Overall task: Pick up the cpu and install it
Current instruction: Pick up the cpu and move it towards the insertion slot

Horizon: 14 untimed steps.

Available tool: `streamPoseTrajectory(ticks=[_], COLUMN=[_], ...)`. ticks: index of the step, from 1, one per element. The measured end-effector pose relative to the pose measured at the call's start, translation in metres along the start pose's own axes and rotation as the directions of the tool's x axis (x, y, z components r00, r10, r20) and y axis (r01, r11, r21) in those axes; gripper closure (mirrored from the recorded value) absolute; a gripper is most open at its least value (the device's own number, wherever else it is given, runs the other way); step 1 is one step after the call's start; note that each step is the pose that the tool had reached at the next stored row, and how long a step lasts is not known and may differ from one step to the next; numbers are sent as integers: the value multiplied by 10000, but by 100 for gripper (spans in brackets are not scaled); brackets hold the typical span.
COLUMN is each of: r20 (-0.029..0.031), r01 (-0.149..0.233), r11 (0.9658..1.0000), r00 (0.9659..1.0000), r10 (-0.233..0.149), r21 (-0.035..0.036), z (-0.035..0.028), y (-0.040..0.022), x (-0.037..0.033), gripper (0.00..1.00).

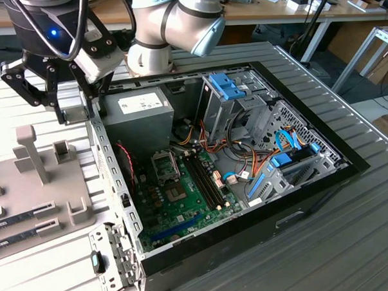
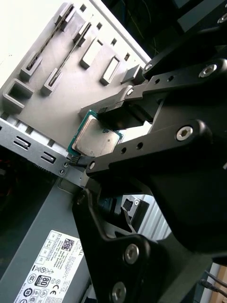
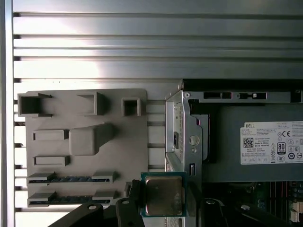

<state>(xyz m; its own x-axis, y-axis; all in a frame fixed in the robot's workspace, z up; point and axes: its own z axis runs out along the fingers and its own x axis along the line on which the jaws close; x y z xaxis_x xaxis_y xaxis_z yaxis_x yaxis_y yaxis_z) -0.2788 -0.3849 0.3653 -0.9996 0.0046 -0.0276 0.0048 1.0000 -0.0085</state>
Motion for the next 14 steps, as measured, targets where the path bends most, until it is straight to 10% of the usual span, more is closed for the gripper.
streamPoseTrajectory(ticks=[14], r20=[0], r01=[0], r11=[10000], r00=[10000], r10=[0], r21=[0], z=[18], y=[1], x=[-104], gripper=[53])
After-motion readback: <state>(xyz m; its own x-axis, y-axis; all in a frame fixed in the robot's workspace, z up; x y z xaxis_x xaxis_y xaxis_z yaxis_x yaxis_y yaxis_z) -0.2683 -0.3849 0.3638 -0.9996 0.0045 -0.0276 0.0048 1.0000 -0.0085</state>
